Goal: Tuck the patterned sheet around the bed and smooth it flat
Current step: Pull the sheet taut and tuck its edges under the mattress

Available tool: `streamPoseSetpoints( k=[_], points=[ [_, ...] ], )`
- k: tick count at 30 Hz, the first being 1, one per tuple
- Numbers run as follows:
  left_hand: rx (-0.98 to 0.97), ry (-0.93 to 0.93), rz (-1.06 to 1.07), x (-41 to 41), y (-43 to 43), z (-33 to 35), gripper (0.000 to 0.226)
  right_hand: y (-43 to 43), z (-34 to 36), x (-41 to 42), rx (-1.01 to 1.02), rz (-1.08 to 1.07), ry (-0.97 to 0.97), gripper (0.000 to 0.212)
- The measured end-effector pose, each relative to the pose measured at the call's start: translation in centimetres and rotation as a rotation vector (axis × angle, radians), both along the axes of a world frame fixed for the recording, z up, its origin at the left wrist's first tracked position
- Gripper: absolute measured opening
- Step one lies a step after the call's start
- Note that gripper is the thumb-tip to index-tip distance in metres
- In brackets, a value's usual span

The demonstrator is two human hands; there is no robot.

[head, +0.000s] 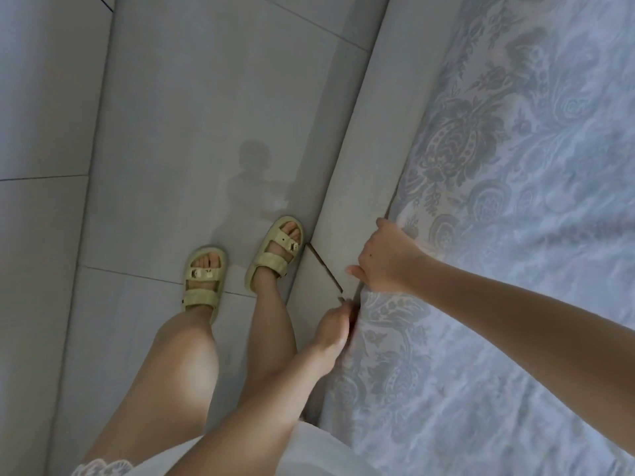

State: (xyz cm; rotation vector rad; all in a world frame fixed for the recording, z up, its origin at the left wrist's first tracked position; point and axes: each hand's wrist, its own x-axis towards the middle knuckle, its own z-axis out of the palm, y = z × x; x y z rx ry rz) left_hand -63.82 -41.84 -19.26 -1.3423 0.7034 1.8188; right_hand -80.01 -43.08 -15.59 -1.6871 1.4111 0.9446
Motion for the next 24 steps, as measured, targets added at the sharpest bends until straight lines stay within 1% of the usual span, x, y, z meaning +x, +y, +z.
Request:
streamPoseSetpoints(
  k=[2,4,6,7,10,12,15,17,19,21,24],
  points=[
    [-0.072,0.035,0.026,0.6,-1.6,-0.6,0.045,-0.4,-0.5,0.5,0.002,-0.003,0.052,0.056],
    [-0.144,0.068,0.058,2.1,-2.6,-1.0,0.047,-0.2,-0.7,1.1,-0.013,-0.035,0.075,0.055],
    [-0.166,0.074,0.041,4.2,-2.9,-0.8,0.042,0.3,-0.4,1.6,-0.007,-0.085,0.095,0.057],
    [-0.167,0.079,0.026,5.4,-2.9,-0.4,0.038,0.8,-0.3,1.7,-0.035,-0.103,0.088,0.059],
    [-0.135,0.127,-0.033,8.8,-1.9,0.9,0.035,2.7,0.0,2.9,-0.329,-0.171,0.066,0.058],
    [-0.09,0.138,-0.045,10.9,-0.6,1.7,0.034,3.9,0.7,4.5,-0.397,-0.212,-0.012,0.056],
    [-0.044,0.116,-0.005,13.9,1.4,2.6,0.034,5.8,1.9,8.8,-0.358,-0.216,-0.17,0.05],
    [-0.063,0.127,0.001,15.5,2.4,2.9,0.038,7.0,1.9,11.4,-0.371,-0.18,-0.224,0.043],
    [-0.087,0.132,-0.009,16.9,3.4,3.0,0.045,8.1,1.6,13.3,-0.245,-0.131,-0.244,0.04],
    [-0.079,0.135,-0.016,18.0,4.2,3.1,0.045,9.3,1.0,14.6,-0.125,-0.104,-0.232,0.044],
    [-0.015,0.091,0.016,18.9,5.4,2.5,0.045,9.2,0.6,15.8,-0.188,-0.076,-0.111,0.046]
  ],
)
